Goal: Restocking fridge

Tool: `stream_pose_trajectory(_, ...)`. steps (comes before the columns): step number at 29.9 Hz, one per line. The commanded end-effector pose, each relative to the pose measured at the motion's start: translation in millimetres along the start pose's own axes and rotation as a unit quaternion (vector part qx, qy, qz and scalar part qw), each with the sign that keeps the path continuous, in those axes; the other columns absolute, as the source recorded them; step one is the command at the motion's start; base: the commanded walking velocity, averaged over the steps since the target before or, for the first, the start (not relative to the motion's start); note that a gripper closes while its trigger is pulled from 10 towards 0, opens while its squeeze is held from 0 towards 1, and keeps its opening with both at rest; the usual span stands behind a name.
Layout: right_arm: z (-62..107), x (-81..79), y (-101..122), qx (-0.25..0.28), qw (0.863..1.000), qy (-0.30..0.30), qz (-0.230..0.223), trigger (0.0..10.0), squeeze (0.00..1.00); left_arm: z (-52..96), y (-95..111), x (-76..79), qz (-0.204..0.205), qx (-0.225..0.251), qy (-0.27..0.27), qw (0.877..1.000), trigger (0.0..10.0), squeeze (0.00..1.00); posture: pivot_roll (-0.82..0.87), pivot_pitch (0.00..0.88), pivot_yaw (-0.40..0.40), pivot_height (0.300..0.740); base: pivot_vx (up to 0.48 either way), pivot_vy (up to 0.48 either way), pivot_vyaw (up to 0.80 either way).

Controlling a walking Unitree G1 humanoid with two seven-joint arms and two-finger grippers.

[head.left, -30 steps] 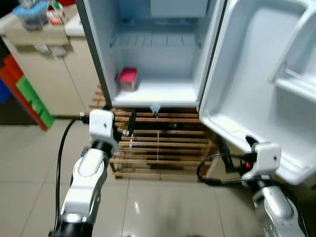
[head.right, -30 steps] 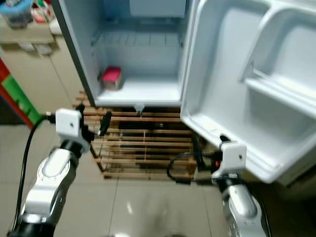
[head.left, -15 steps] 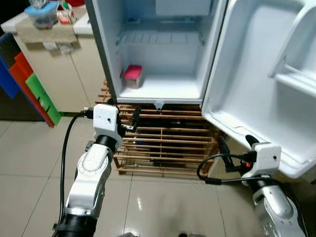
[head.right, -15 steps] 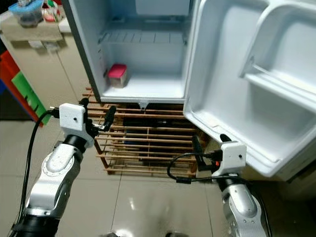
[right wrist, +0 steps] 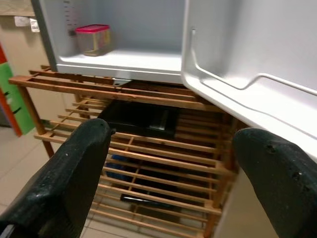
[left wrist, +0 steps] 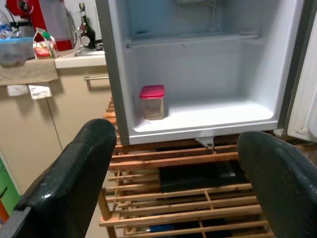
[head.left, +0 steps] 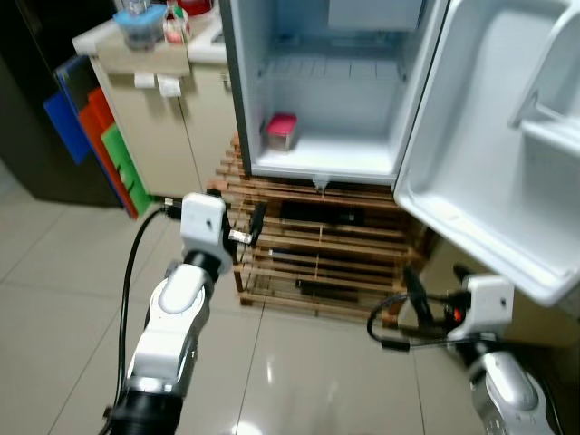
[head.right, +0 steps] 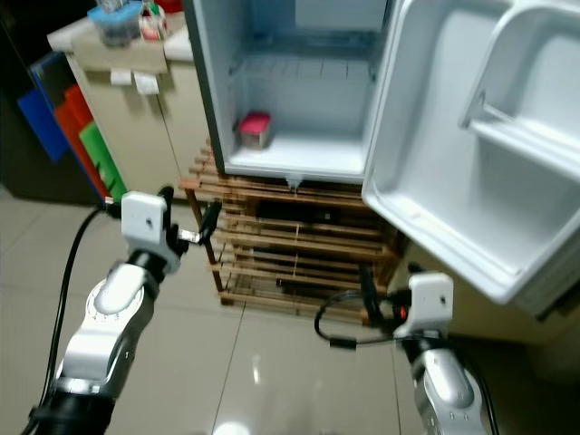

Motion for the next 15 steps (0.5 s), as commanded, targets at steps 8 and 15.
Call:
stream_pose_trajectory(8,0.5,5.5,6,0.016,1.0,-0.016,0.012,10.0,0.0,-7.2,5,4.2,0.003,0.021,-0.009,1.0,10.0,0.0,-0.16,0.0,0.043,0.74,0.0,-0.283,0.0)
stream_pose_trajectory(15,14.0,14.8,-11,-0.012,1.0,-0.019,0.019,10.0,0.0,-3.6,5,5.8,0.011,0.029,-0.014,0.999,10.0,0.0,-0.16,0.0,0.04,0.74,0.0,-0.453,0.0)
Point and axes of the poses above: a point about 5 cm out from each wrist's last joint towards the gripper, its own z axis pointing back from the gripper into the wrist, its own y axis along the axis of the wrist's last joint, x = y × z, the point moved 2 cm from there along -z, pointing out of the wrist towards the gripper, and after that the axes turned 3 degrees about -z, right-handed, at the moved point
